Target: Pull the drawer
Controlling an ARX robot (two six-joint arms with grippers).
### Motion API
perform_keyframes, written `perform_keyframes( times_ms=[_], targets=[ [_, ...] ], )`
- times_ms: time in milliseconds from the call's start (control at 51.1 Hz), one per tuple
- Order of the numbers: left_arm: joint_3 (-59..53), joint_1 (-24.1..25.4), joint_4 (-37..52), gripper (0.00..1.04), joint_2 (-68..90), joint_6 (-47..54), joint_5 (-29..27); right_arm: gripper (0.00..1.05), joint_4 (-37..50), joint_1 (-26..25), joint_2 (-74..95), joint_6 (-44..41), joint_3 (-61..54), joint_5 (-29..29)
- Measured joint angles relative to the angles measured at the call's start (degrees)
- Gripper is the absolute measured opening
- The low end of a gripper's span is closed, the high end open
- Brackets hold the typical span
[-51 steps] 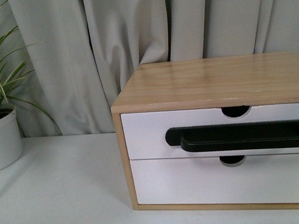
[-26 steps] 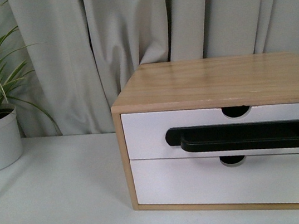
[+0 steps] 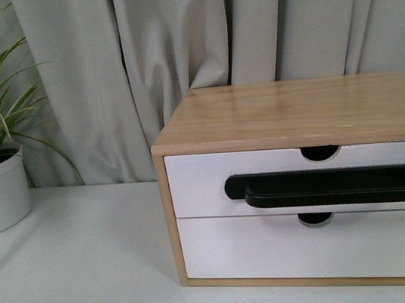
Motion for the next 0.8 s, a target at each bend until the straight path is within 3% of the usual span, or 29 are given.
perform_keyframes(
  times_ms=[313, 372, 529, 666, 803],
  targets=[
    [0.0, 0.0, -0.2, 0.98, 0.1, -0.2, 0.3, 0.96, 0.0, 0.0, 0.0, 0.0, 0.0, 0.0],
    [1.8, 0.9, -4.5, 0.98, 3.1, -2.5, 4.4, 0.96, -1.1, -0.2, 0.4, 1.0, 0.2, -0.5],
    [4.8, 0.5, -4.4, 0.98, 12.0, -4.3, 12.3, 0.96, -2.9, -1.0, 6.4, 3.0, 1.7, -3.6],
    [8.3, -3.8, -4.2, 0.98, 16.6, -1.6, 18.3, 0.96, -2.1, -0.2, 12.0, -1.7, 4.3, -8.5],
    [12.1, -5.7, 2.9, 0.98, 27.3, 5.0, 21.7, 0.96, 0.0, 0.0, 20.4, -12.5, 7.6, -14.5]
  ],
)
